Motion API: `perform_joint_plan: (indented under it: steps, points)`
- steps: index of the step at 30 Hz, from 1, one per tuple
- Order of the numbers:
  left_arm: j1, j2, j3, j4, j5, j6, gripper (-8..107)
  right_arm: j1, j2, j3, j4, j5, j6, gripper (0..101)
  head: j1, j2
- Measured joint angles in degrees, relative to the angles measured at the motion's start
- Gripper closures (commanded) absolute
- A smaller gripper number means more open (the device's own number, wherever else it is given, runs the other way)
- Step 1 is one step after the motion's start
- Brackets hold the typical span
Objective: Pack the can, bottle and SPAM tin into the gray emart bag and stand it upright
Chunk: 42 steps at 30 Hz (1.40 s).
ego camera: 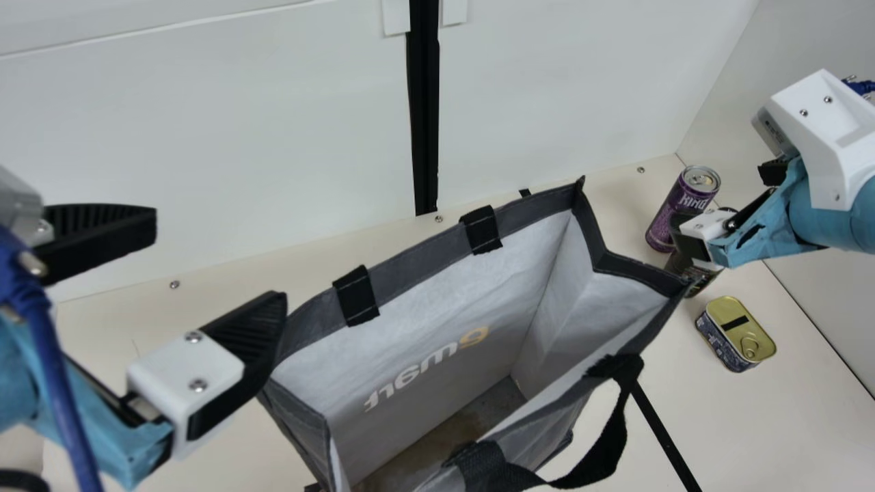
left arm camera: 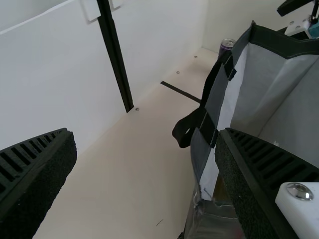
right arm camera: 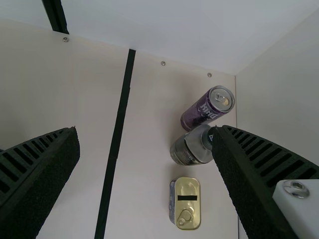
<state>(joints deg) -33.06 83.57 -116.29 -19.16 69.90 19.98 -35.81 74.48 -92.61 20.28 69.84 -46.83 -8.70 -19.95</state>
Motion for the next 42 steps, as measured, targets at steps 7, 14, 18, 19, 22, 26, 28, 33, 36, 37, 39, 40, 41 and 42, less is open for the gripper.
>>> perform_joint_plan:
  steps: [7, 14, 18, 19, 22, 26, 28, 33, 36, 37, 39, 40, 41, 42]
  points:
    - [-3.7, 2.2, -1.6, 1.1, 0.0, -0.2, 9, 0.0, 0.0, 0.0, 0.0, 0.0, 0.0, 6, 0.0, 0.1]
    - [-6.9, 4.3, -3.1, 1.6, 0.0, -0.7, 9, 0.0, 0.0, 0.0, 0.0, 0.0, 0.0, 6, 0.0, 0.1]
    - [-8.3, 5.9, -4.1, 1.6, 0.0, -0.9, 9, 0.0, 0.0, 0.0, 0.0, 0.0, 0.0, 6, 0.0, 0.0]
    - [-8.6, 6.2, -4.4, 1.6, 0.0, -0.9, 9, 0.0, 0.0, 0.0, 0.0, 0.0, 0.0, 6, 0.0, 0.0]
    - [-9.3, 7.3, -5.4, 1.6, 0.0, -1.2, 9, 0.0, 0.0, 0.0, 0.0, 0.0, 0.0, 6, 0.0, 0.0]
    - [-10.4, 8.8, -6.9, 1.4, 0.0, -1.3, 9, 0.0, 0.0, 0.0, 0.0, 0.0, 0.0, 6, 0.0, 0.1]
    - [-10.9, 9.6, -7.7, 1.4, 0.0, -1.3, 9, 0.0, 0.0, 0.0, 0.0, 0.0, 0.0, 6, 0.0, 0.0]
    - [-11.7, 11.7, -9.0, 1.4, 0.0, -1.3, 9, 0.0, 0.0, 0.0, 0.0, 0.0, 0.0, 6, 0.0, 0.1]
    - [-12.1, 12.9, -9.8, 1.4, 0.0, -1.3, 9, 0.0, 0.0, 0.0, 0.0, 0.0, 0.0, 6, 0.0, 0.0]
    - [-12.2, 13.3, -10.1, 1.4, 0.0, -1.3, 9, 0.0, 0.0, 0.0, 0.0, 0.0, 0.0, 6, 0.0, 0.1]
    - [-12.3, 14.1, -10.5, 1.5, 0.0, -1.3, 9, 0.0, 0.0, 0.0, 0.0, 0.0, 0.0, 6, 0.0, 0.1]
    - [-12.4, 14.5, -10.8, 1.5, 0.0, -1.3, 9, 0.0, 0.0, 0.0, 0.0, 0.0, 0.0, 6, 0.0, 0.0]
    - [-12.5, 14.9, -10.9, 1.5, 0.0, -1.2, 9, 0.0, 0.0, 0.0, 0.0, 0.0, 0.0, 6, 0.0, 0.1]
    - [-12.5, 15.2, -11.0, 1.5, 0.0, -1.1, 9, 0.0, 0.0, 0.0, 0.0, 0.0, 0.0, 6, 0.0, 0.1]
